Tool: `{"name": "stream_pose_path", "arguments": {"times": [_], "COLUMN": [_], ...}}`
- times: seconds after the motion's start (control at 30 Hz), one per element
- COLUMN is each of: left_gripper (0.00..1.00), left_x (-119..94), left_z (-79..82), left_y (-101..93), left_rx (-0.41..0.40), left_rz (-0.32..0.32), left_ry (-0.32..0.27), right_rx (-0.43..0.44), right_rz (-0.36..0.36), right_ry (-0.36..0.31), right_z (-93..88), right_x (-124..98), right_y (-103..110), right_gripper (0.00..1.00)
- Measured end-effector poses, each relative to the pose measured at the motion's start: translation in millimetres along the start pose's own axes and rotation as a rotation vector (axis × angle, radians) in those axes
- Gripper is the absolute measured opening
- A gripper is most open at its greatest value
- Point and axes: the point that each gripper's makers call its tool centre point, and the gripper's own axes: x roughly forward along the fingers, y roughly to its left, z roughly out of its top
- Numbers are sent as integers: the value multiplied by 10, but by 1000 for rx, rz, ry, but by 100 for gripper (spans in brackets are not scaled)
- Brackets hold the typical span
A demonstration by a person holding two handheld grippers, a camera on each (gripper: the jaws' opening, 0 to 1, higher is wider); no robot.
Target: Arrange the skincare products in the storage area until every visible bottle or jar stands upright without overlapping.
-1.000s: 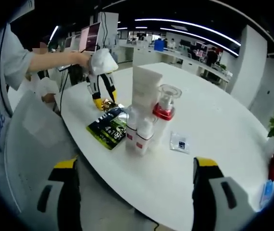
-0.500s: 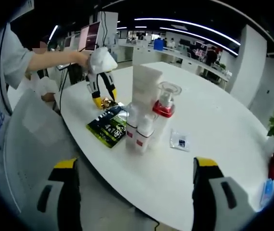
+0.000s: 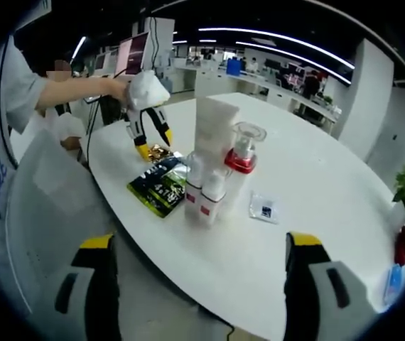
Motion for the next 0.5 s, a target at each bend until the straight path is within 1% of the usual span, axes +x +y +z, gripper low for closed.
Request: {"name": "stream_pose_path", "arguments": {"times": [0.17, 0.37, 0.43, 0.47, 0.5], "left_gripper": [43, 45, 46, 47, 48], "left_x": [-84, -204, -249, -284, -311], "left_z": [71, 173, 241, 267, 285], "left_y": [-14, -46, -73, -70, -60], "left_rx": [-15, -61, -100, -156, -175], "left_rz": [24, 49, 51, 62, 72], "left_ry": [-26, -76, -122, -144, -160], "right_rx": [7, 4, -1, -2, -3], "right_rz": [-1, -6, -11, -15, -16], "right_ry": [-10, -25, -27, -30, -34], "right_z": [-5, 14, 17, 20, 24], "right_x": [-18, -26, -31, -35, -39], "right_y": [13, 14, 5, -2, -5], "right_gripper": [99, 99, 99, 99, 99]}}
